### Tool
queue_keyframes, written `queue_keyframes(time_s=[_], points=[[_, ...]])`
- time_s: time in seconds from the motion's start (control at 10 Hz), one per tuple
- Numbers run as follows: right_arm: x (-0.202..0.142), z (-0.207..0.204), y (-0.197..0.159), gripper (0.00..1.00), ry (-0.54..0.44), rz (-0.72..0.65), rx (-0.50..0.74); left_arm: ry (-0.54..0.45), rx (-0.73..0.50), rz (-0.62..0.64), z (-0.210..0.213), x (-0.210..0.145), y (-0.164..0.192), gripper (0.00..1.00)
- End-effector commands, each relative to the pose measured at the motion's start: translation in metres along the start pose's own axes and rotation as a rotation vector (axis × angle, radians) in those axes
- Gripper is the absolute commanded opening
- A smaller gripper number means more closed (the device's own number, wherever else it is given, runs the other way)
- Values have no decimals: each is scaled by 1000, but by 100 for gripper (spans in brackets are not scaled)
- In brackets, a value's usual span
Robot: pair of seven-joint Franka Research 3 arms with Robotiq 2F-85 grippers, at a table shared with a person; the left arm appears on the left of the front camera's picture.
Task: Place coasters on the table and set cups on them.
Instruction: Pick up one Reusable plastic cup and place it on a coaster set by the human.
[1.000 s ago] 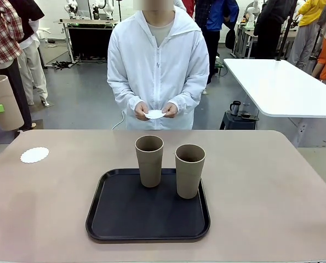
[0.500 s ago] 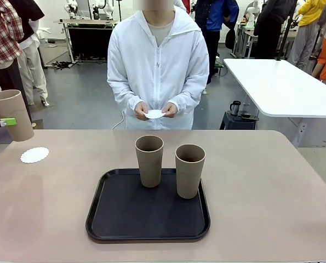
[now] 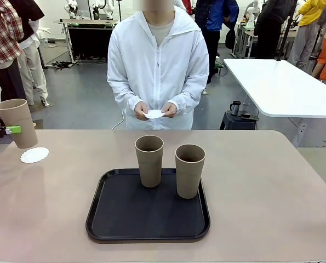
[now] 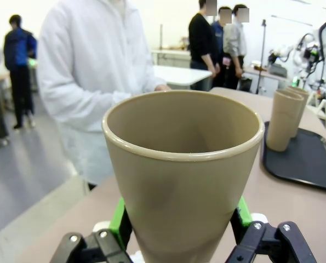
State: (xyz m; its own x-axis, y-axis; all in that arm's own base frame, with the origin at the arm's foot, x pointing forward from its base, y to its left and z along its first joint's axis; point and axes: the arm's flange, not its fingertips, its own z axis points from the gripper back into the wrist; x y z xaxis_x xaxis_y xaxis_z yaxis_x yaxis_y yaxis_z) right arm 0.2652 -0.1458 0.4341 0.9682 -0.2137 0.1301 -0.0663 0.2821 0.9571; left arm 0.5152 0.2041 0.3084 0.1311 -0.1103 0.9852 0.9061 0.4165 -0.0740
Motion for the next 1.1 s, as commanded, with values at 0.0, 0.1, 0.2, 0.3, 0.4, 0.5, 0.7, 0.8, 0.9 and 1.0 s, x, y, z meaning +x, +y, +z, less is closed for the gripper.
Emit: queue_keyframes(time_s=[0.0,0.1,0.2,0.3,0.4,0.5,0.7,0.8,0.9,1.0], points=[[1,1,0,100,-7,8,19,8,-16,-51,-3,-11,3,87],[1,1,0,100,-7,8,19,19,-13,-54,-5,-18,4,87],[1,1,0,100,-7,8,19,28,-13,-66,-8,-24,4,87],[1,1,0,100,-7,8,19,32,-13,-70,-9,-30,6,87],[1,1,0,100,-7,8,19,28,-14,-80,-9,-35,6,87],[1,1,0,100,-7,8,19,14,-17,-92,-9,-39,7,87],[1,1,0,100,-7,8,19,0,-22,-119,-11,-40,10,87],[1,1,0,100,-7,8,19,-4,-20,-121,-11,-40,11,87],[1,1,0,100,-7,8,19,-6,-20,-116,-12,-43,12,87],[1,1,0,100,-7,8,19,-4,-22,-112,-12,-46,14,87]])
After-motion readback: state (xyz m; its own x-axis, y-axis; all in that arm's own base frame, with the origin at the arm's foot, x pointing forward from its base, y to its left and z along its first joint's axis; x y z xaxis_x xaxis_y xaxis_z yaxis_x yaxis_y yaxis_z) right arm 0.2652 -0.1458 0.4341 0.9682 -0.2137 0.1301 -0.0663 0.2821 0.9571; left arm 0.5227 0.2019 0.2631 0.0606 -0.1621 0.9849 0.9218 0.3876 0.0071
